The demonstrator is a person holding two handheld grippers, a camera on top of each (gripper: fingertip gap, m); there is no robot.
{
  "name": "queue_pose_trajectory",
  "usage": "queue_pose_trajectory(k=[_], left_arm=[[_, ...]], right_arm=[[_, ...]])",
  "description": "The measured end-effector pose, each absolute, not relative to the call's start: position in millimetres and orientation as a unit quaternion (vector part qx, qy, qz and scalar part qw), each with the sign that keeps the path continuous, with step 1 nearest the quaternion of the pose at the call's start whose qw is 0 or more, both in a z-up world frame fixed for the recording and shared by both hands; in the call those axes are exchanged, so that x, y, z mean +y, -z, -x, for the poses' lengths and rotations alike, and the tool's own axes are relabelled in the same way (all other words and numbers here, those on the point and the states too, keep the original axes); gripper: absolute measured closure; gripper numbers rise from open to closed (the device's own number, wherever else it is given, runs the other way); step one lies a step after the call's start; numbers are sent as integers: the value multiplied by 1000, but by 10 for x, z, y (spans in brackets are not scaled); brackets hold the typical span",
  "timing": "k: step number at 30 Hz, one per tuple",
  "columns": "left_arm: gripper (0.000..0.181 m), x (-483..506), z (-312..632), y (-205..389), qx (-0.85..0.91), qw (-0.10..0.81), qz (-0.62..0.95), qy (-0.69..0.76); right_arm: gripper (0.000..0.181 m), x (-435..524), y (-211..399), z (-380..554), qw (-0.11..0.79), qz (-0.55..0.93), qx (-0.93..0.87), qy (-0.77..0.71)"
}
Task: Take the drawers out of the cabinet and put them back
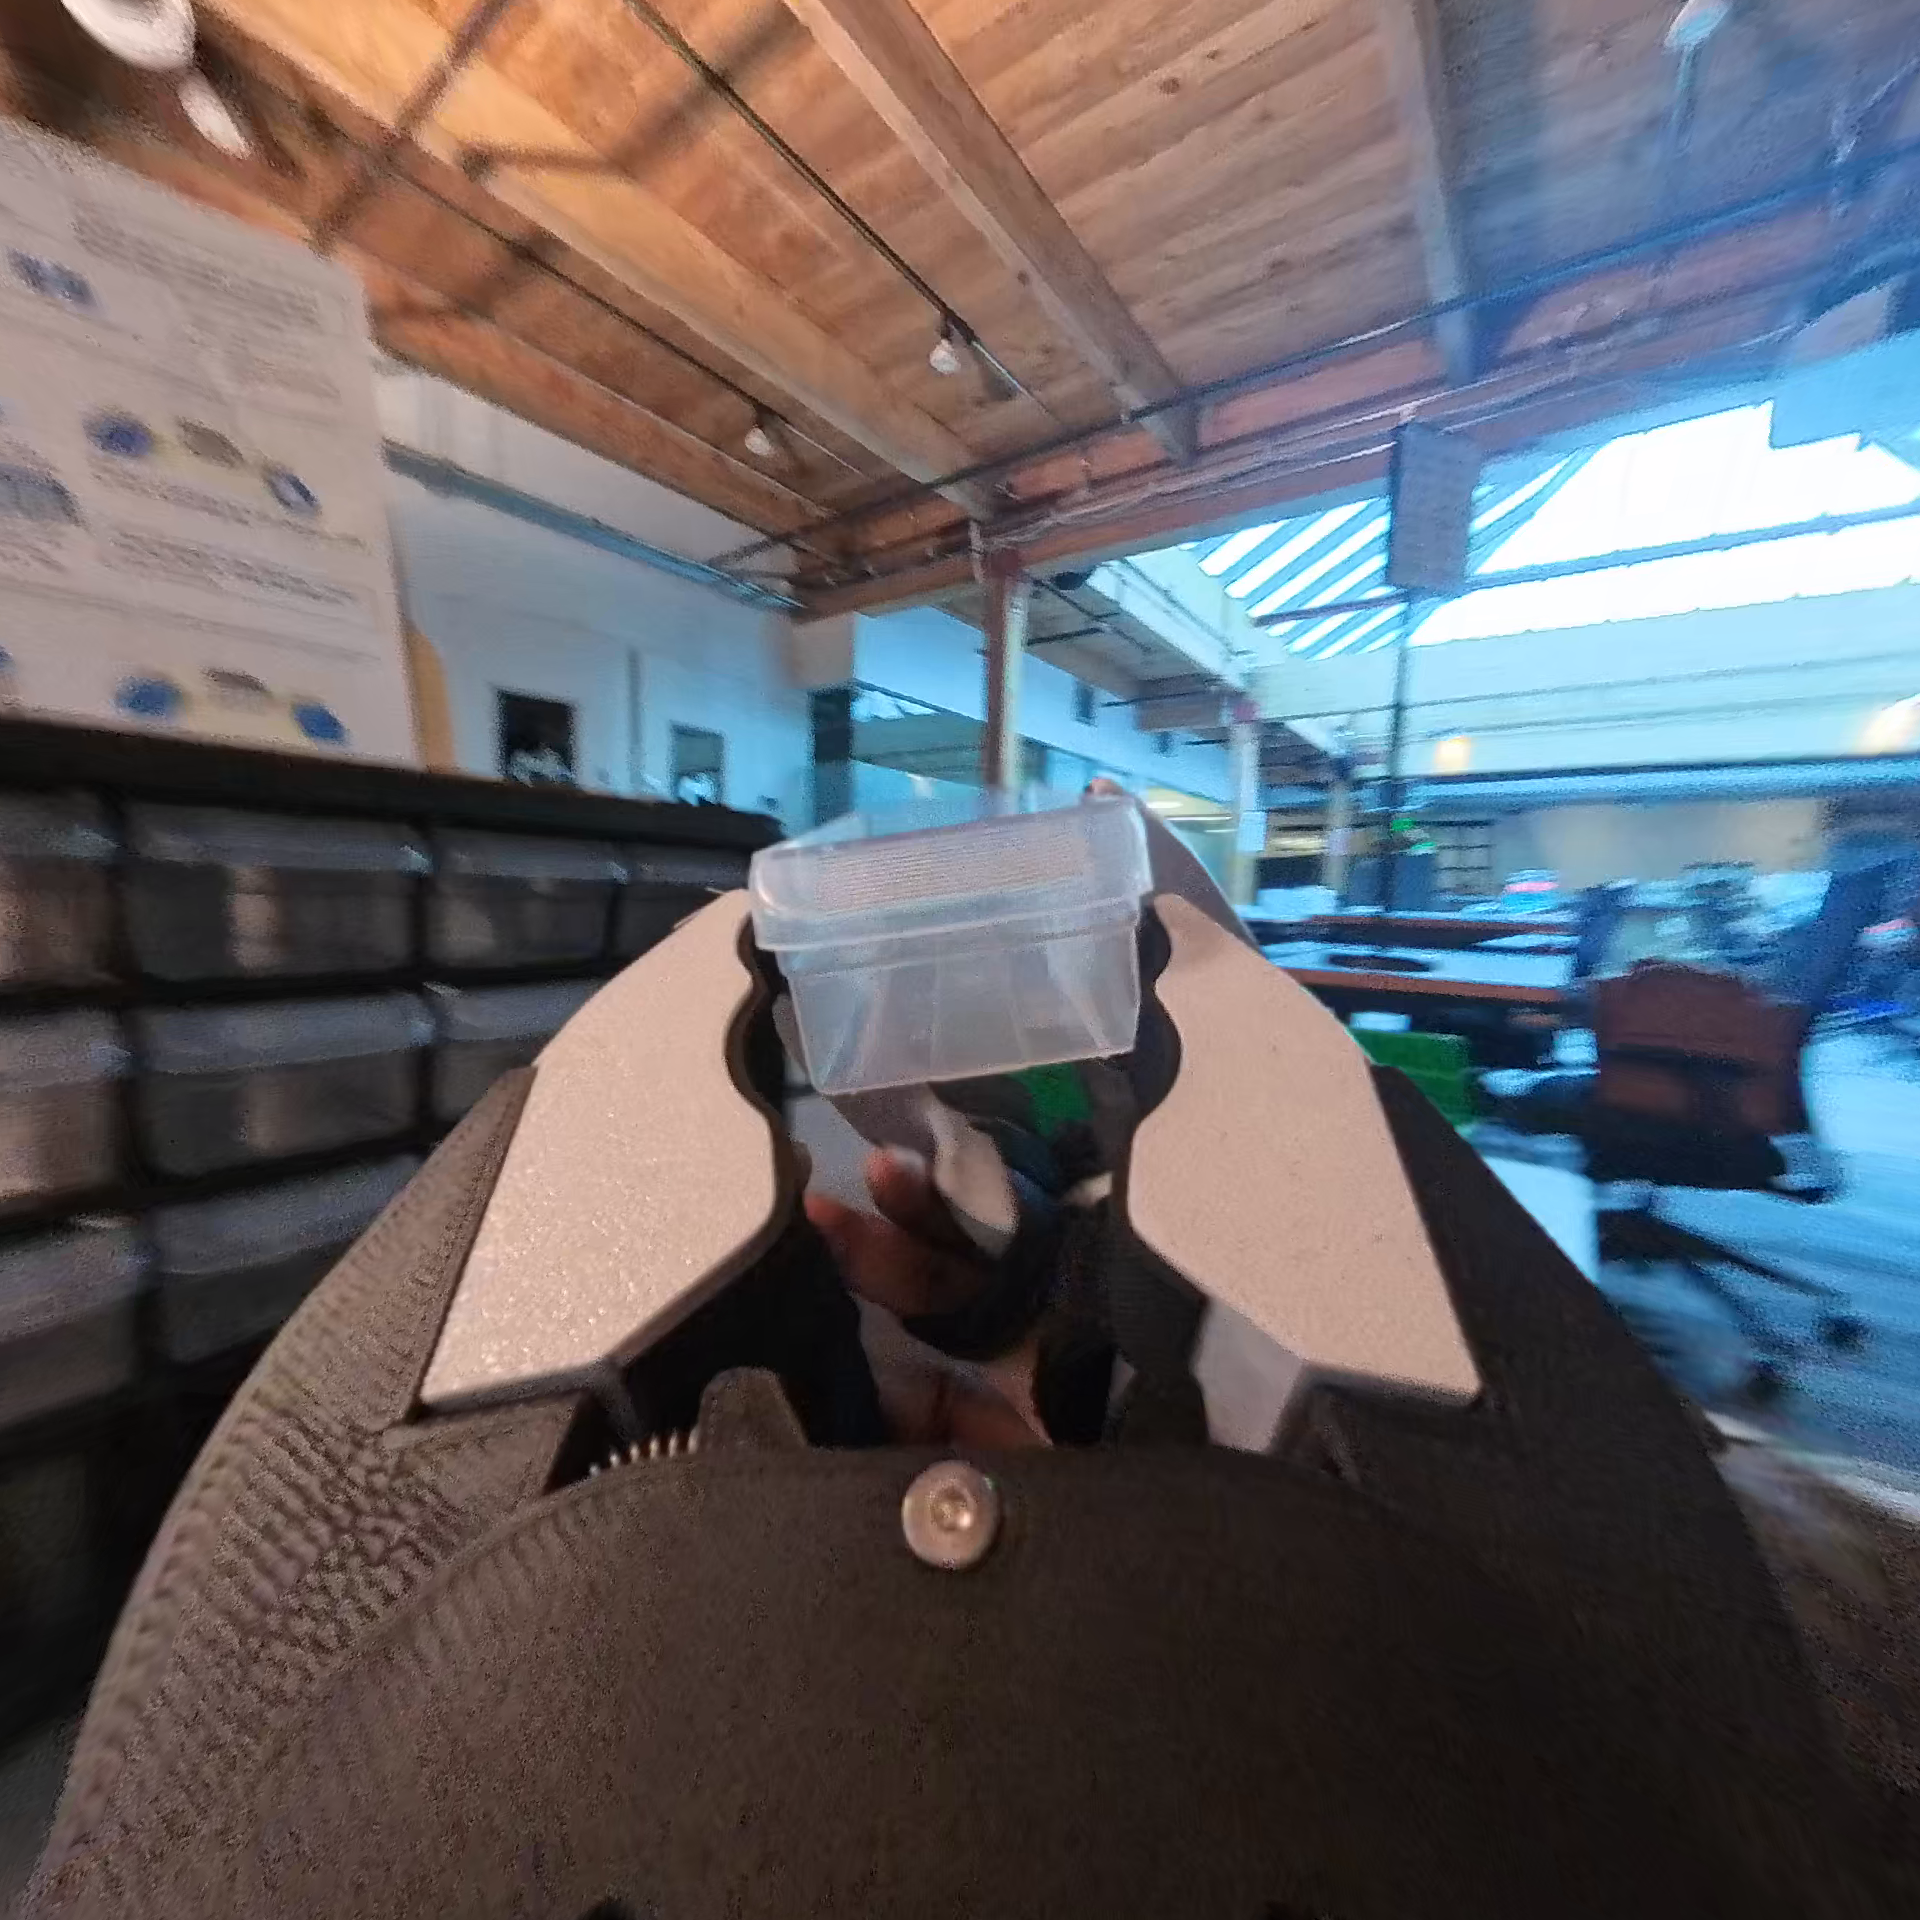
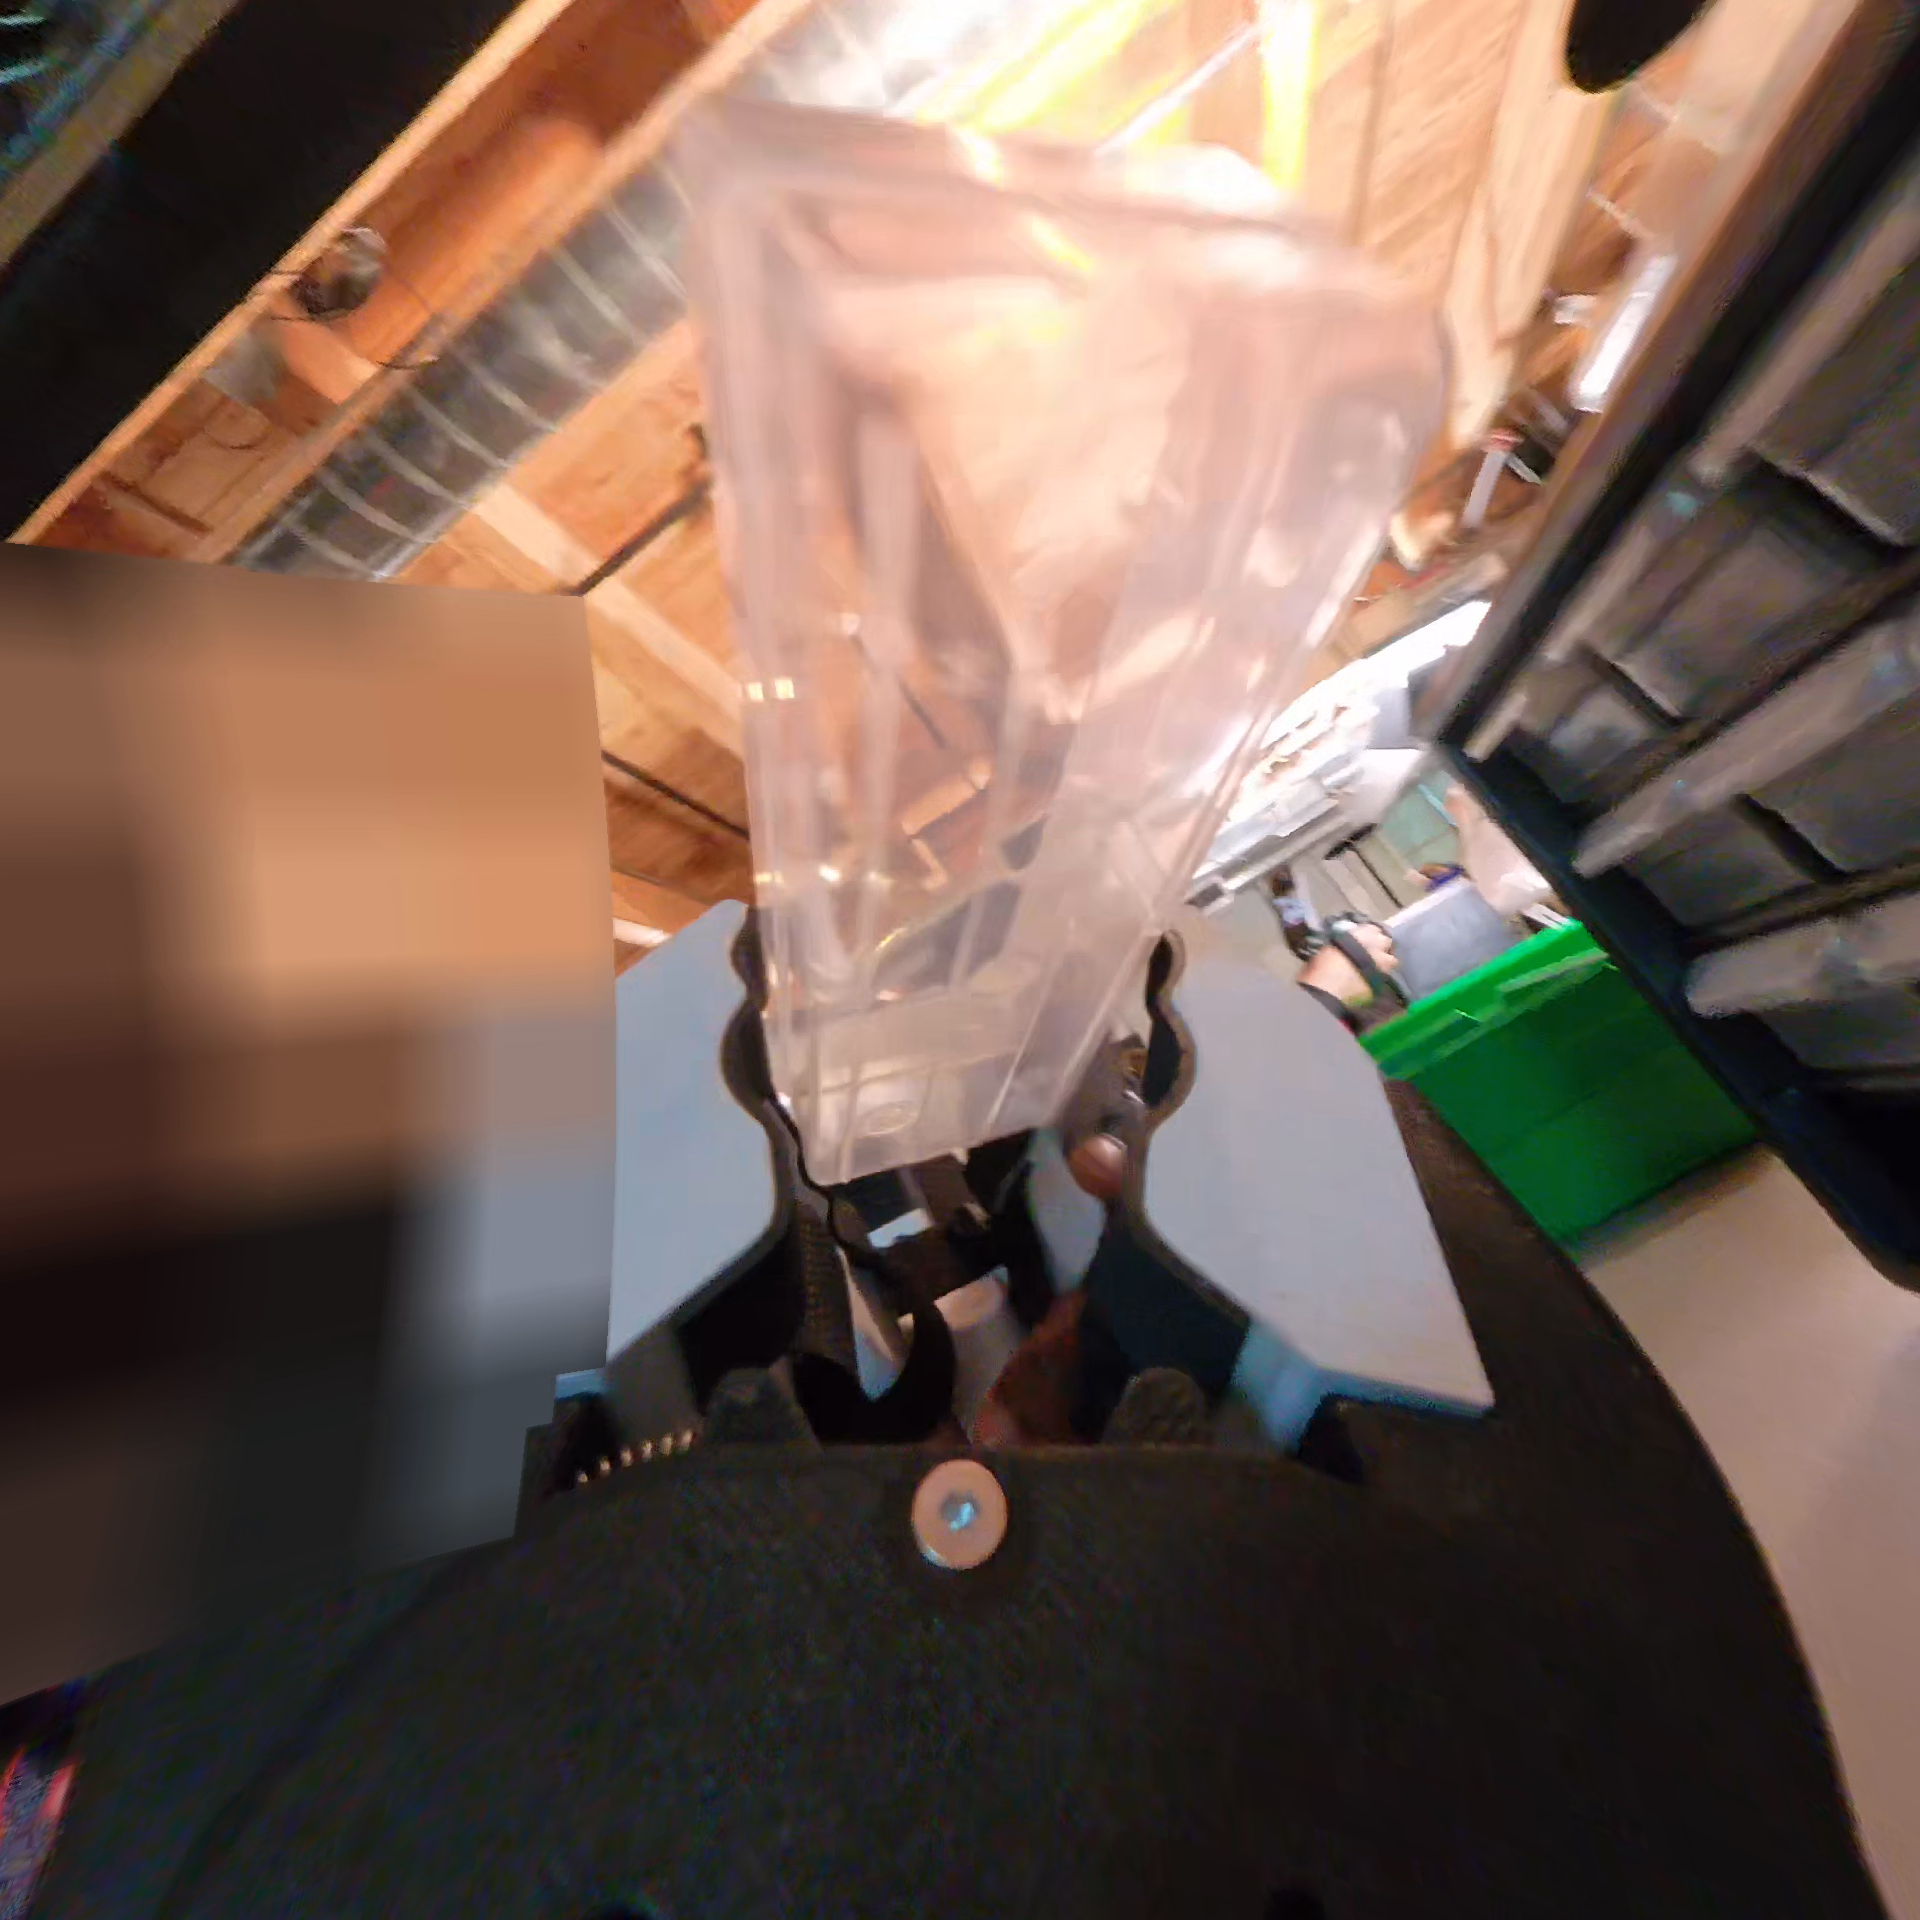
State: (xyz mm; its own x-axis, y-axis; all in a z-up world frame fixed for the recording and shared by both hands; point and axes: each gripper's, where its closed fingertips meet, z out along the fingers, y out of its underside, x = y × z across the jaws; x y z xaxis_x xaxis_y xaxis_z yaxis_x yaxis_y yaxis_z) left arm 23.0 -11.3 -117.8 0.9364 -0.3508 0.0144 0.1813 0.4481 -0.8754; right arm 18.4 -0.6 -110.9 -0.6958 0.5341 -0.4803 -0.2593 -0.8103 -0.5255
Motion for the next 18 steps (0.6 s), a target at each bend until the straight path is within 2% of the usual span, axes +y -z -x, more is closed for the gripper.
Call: queue_pose_trajectory(k=[1, 4, 7, 10, 13, 18], left_arm=[[115, -143, -166, 1147, 97, 857, 496, 103], [115, -193, -98, 1132, 160, 855, 490, -44], [115, -192, -179, 1216, 217, 839, 486, -111], [115, -194, -264, 1307, 269, 817, 477, -177], [111, -196, -308, 1356, 278, 812, 500, -117], [105, -350, -351, 1359, 246, 774, 559, 170]], right_arm=[[106, 30, 1146, -135, 217, 348, -203, -889], [99, 106, 1223, -79, 198, 403, -163, -878], [109, 157, 1243, -52, 168, 436, -122, -876], [129, 222, 1250, -107, 152, 453, -98, -873], [131, 227, 1235, -201, 187, 463, -134, -856], [132, 351, 1047, -461, 278, 458, -194, -821]])
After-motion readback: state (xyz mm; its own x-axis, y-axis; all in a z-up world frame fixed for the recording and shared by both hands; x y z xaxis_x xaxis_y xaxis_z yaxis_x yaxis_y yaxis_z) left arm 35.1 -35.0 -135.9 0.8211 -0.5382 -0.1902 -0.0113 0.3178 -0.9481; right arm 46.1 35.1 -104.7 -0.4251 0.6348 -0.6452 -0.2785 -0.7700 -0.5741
